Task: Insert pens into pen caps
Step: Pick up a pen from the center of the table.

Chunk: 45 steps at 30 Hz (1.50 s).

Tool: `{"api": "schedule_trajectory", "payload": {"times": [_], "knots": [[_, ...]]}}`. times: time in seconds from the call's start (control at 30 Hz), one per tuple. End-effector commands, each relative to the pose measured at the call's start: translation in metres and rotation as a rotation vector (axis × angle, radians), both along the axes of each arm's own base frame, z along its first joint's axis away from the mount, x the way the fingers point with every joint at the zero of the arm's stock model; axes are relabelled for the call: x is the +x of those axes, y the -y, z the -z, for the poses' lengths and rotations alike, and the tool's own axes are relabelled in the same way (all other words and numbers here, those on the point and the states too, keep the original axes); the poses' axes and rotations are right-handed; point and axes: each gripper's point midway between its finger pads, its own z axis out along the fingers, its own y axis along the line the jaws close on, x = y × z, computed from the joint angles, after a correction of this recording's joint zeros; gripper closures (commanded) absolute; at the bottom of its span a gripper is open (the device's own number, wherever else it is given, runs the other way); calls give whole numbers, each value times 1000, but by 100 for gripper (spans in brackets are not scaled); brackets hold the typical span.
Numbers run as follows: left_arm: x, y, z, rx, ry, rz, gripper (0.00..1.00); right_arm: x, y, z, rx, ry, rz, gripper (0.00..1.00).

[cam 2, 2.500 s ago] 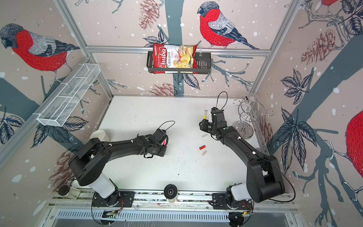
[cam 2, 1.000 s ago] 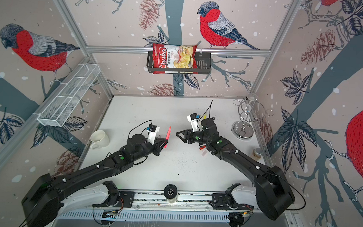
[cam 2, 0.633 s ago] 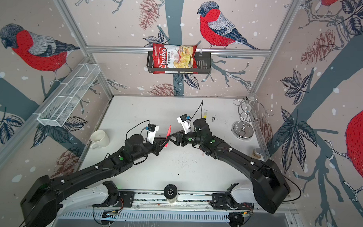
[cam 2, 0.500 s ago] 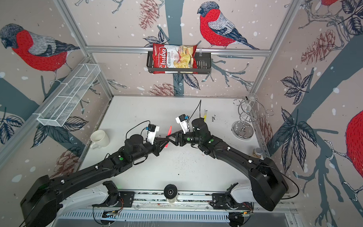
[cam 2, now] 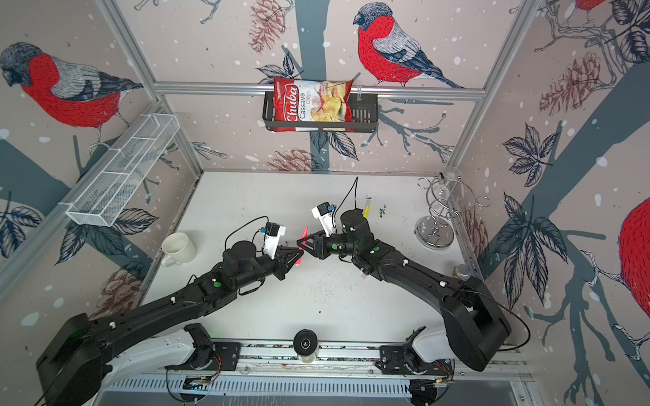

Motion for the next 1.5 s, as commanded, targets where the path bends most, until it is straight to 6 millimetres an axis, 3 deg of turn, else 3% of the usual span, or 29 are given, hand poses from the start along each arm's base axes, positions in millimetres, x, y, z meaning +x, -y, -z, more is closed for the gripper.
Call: {"api": "schedule_trajectory", "payload": {"times": [0.0, 0.13, 0.3, 0.5, 0.73, 0.93, 1.47], "knots": [[1, 4, -15, -46, 43, 12, 97, -1, -3, -10, 32, 21, -17, 79], [-1, 6, -17, -53, 46, 32, 96, 0, -3, -10, 32, 21, -9, 87], [-6, 10, -16, -47, 38, 69, 76, 1, -2, -15, 37, 34, 4, 90], [-9, 11, -12, -35, 29, 89, 66, 2, 0, -23, 48, 51, 13, 90], [-8, 14, -14, -41, 32, 97, 66, 0, -2, -26, 52, 55, 0, 90], [-8, 14, -15, -41, 35, 98, 74, -2, -4, -22, 37, 53, -10, 89], [-5, 13, -19, -37, 38, 83, 77, -9, -13, -10, -23, 68, -39, 89]]}}
